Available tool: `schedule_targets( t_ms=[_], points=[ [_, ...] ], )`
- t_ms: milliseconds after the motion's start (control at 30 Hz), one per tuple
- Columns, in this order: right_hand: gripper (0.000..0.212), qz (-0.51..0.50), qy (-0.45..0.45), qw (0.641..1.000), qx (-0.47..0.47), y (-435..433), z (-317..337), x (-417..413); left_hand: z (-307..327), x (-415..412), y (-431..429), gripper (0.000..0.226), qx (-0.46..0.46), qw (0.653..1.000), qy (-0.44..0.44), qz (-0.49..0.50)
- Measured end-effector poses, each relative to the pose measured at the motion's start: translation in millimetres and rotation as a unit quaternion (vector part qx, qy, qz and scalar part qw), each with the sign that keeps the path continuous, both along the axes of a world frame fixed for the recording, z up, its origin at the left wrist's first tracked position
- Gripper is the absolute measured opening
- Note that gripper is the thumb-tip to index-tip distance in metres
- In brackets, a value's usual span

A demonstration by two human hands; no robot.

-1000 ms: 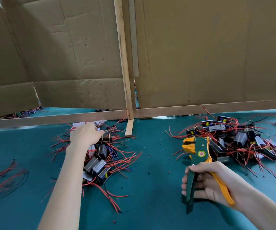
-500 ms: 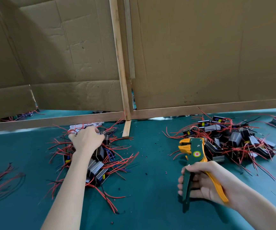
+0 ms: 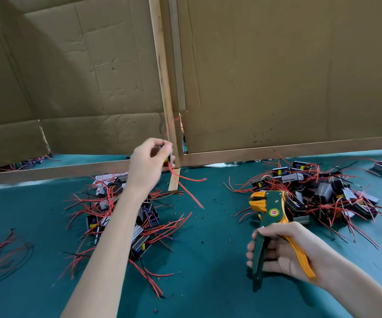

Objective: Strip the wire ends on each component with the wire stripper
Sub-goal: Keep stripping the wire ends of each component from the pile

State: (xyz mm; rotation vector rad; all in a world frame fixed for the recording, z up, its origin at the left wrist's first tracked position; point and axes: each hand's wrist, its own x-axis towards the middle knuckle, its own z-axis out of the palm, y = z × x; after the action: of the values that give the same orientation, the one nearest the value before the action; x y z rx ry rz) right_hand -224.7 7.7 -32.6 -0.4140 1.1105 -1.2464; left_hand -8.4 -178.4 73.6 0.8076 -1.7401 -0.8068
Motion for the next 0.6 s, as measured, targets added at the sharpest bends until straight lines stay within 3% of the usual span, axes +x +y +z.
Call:
schedule_targets(
  t_ms=[100, 267, 333, 600],
  points=[
    [0.015, -0.003, 0.003, 1.0, 0.0, 0, 2, 1, -9, -20, 10, 0.01, -0.001, 0.998, -0.056, -0.025],
    [0.015, 0.0, 0.005, 1.0, -0.016, 2, 4, 1, -22, -43, 28, 0.025, 0.088, 0.991, -0.007, -0.102],
    [0.017, 0.006, 0.009, 0.999, -0.031, 3, 5, 2, -26, -49, 32, 0.019, 0.112, 0.984, 0.011, -0.141],
    [0.016, 0.01, 0.02, 0.995, -0.097, 4, 12, 9, -28, -52, 33, 0.02, 0.069, 0.979, -0.021, -0.189]
  ],
)
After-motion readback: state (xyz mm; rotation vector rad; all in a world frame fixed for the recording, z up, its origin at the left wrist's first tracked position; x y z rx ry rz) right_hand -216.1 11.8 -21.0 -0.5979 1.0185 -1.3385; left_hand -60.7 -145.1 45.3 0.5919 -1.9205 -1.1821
